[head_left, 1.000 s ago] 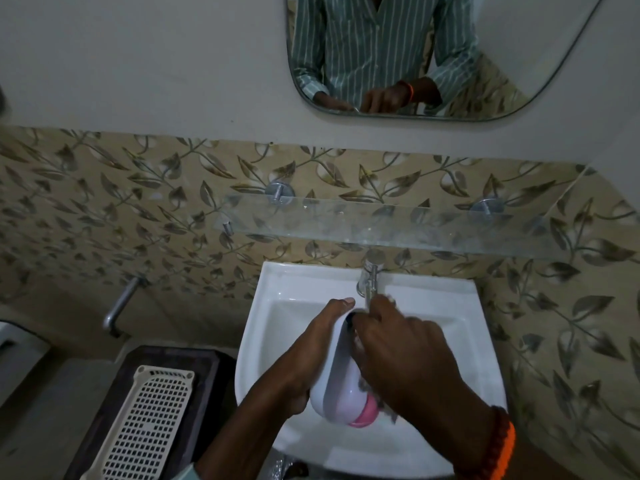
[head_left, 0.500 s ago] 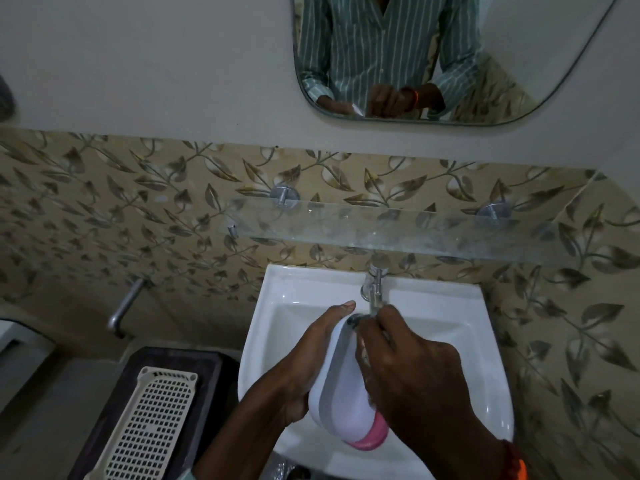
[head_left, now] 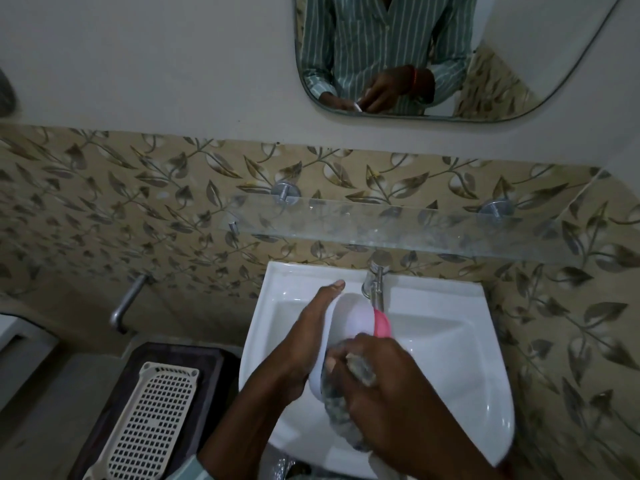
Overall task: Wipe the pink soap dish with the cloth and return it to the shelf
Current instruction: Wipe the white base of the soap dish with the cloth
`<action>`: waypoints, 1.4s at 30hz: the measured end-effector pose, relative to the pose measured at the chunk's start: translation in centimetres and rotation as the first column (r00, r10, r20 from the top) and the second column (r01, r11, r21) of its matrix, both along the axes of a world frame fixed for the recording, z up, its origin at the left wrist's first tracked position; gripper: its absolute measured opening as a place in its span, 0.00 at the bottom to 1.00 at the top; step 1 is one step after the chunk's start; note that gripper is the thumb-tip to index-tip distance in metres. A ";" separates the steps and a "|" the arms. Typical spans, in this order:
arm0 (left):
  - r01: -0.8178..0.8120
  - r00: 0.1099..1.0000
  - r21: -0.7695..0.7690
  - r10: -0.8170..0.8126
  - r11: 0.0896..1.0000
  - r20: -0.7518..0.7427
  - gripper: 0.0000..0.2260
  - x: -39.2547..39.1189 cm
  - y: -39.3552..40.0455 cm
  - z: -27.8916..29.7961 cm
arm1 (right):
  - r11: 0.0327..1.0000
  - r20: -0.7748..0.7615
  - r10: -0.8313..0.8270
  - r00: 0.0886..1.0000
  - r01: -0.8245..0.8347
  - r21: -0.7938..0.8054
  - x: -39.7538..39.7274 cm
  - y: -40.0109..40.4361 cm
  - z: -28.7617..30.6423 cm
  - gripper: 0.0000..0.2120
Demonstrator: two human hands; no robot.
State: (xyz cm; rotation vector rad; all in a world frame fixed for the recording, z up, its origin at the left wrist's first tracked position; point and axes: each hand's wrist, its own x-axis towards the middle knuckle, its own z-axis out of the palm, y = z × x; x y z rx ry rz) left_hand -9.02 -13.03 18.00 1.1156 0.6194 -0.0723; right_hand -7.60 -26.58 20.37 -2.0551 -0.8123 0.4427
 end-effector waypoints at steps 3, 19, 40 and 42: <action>-0.005 0.998 0.102 0.012 0.995 -0.069 0.20 0.4 0.3 -0.7 | 0.987 0.030 0.136 0.990 -0.133 -0.091 -0.4 -1.6 -0.1 0.06; 0.020 1.000 -0.174 -0.022 0.985 -0.006 0.30 -0.2 -1.8 -0.6 | 0.997 0.357 -0.001 0.934 -0.028 0.074 0.6 -1.7 1.4 0.26; -0.227 0.973 -0.262 0.231 0.938 -0.014 0.35 -0.3 -2.2 -1.2 | 0.931 0.176 -0.222 0.959 0.155 0.331 2.7 -0.9 2.1 0.09; -0.280 0.959 -0.247 0.280 0.928 -0.036 0.34 -0.2 -2.4 -1.3 | 0.939 0.188 -0.198 0.962 0.131 0.319 3.2 -0.7 2.4 0.09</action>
